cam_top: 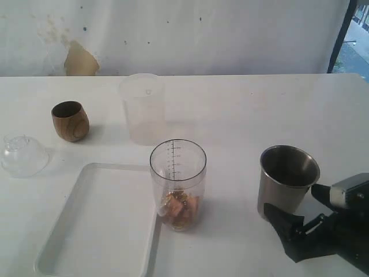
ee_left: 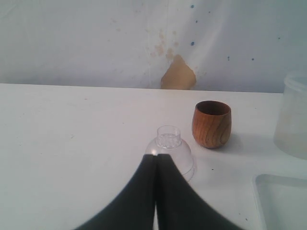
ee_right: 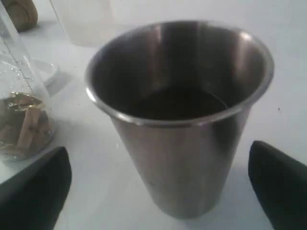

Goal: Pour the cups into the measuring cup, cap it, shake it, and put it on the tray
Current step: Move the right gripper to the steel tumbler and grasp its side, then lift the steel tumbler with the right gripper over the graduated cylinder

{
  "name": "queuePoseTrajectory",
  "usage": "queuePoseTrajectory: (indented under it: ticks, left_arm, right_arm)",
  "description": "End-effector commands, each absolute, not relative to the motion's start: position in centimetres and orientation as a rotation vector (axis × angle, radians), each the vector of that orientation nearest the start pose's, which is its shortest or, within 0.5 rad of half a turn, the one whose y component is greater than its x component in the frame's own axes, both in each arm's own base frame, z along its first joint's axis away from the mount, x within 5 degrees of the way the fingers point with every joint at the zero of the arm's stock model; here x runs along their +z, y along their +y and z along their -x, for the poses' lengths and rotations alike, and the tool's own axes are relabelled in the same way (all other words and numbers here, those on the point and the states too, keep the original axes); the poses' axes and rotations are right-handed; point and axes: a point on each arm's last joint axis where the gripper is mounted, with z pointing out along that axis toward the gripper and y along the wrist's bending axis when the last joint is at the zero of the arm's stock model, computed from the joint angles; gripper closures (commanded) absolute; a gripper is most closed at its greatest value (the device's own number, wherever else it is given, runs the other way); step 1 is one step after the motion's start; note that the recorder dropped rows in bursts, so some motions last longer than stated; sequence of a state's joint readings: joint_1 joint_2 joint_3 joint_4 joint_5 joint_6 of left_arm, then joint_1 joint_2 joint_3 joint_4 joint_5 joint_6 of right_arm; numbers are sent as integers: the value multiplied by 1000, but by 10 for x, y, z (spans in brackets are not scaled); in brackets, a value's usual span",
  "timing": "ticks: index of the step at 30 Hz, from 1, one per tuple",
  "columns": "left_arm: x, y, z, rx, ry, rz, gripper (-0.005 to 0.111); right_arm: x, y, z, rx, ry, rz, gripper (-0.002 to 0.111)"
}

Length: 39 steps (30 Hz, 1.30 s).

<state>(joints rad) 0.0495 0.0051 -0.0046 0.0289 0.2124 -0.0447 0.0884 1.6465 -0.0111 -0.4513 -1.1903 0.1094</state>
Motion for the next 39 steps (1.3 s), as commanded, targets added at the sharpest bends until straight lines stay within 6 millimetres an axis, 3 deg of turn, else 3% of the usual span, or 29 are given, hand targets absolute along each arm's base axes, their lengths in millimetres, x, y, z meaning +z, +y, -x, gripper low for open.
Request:
queuePoseTrajectory:
  ticks: [1,11,17,39]
  left_arm:
    - [195,3,-56,27,1684,59,107]
    - [195,3,-56,27,1684,59,107]
    - [195,3,-56,27,1684,59,107]
    - [195,3,-56,27,1684,59,107]
  right_arm:
    - [112,55,-178,436,1900,452,16]
    - [91,61,-214,462,1912,500,16]
    - [91,64,-229,471,1873,526,16]
    - [91,67,-234,492,1853,560,16]
